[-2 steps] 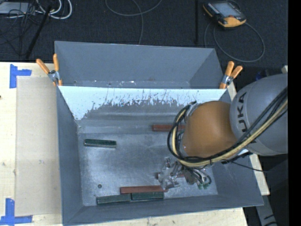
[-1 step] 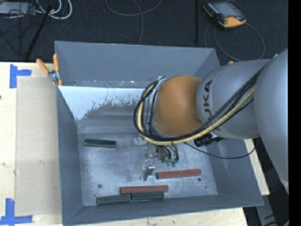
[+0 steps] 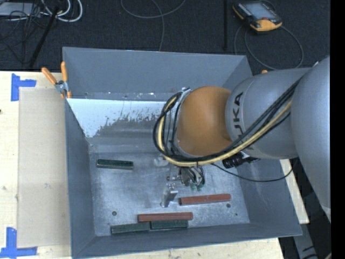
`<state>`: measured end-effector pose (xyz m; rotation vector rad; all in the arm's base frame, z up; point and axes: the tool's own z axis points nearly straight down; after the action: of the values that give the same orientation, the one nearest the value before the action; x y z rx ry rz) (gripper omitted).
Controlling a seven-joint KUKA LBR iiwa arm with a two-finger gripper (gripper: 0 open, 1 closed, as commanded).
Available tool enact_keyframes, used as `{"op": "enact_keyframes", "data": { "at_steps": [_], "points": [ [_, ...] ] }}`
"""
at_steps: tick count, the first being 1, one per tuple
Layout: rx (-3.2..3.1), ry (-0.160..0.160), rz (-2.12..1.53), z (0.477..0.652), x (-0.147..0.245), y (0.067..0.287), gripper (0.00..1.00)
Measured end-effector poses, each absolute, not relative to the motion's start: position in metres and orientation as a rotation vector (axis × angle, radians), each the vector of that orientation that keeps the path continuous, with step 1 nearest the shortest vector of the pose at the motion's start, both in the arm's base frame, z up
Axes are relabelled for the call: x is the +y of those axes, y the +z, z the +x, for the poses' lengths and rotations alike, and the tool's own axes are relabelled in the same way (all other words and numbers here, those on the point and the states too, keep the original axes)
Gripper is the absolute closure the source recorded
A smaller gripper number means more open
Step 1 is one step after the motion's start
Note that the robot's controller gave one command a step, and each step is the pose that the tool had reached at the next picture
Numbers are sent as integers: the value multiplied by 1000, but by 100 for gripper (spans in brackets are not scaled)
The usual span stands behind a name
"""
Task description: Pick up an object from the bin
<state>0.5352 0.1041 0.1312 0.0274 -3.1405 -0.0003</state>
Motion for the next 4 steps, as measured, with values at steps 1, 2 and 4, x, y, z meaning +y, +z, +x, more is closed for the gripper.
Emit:
{"op": "enact_keyframes", "data": {
  "at_steps": [1,2,4],
  "points": [
    [-3139,-1,122,489,54,117,0],
    [-3136,-3,323,518,21,75,100],
    [-3078,-2,626,537,12,153,100]
  ]
}}
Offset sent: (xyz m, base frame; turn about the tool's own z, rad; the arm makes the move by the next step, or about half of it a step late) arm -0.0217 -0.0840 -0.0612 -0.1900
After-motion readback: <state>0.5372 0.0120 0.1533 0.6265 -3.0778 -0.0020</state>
